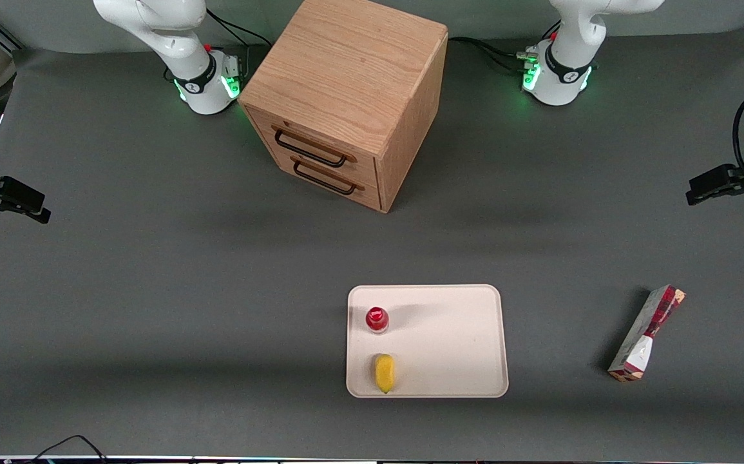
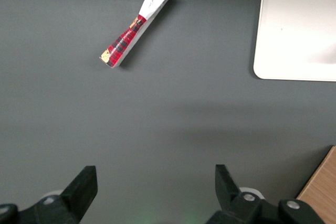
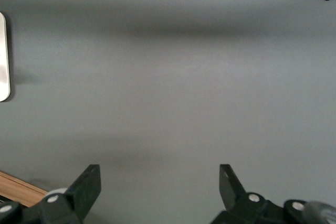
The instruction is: Place red cookie box on tray
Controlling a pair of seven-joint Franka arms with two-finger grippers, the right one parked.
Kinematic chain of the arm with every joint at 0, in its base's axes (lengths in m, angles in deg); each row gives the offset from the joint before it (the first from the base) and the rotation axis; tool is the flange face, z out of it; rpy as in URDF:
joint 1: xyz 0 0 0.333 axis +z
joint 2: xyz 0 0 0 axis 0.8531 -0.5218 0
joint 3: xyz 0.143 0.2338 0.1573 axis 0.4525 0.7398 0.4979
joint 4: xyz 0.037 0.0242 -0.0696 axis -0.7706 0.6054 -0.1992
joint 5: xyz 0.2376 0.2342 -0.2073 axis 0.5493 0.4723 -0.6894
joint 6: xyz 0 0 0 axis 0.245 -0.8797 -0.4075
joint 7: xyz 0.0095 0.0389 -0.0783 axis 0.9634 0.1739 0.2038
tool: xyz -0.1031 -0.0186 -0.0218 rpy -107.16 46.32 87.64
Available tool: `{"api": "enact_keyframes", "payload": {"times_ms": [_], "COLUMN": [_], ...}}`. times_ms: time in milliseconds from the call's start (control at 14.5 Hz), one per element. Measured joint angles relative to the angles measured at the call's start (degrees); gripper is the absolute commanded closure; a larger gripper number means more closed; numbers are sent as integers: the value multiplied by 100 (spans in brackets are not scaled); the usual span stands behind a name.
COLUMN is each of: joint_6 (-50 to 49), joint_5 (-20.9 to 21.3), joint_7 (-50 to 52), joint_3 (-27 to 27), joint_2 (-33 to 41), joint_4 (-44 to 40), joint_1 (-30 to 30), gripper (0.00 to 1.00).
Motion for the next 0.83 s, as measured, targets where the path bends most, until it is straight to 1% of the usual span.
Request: {"api": "enact_keyframes", "payload": {"times_ms": [414, 552, 621, 828], "joint_6": [132, 356, 558, 1396], "joint_5": [13, 27, 40, 64], "joint_7": [-119, -202, -381, -1428], "joint_3": [6, 20, 33, 246], "joint_2": [-18, -109, -212, -805], "joint_4": [58, 62, 71, 132], "joint_1": [7, 25, 46, 99], "gripper": [0, 0, 0, 0]}}
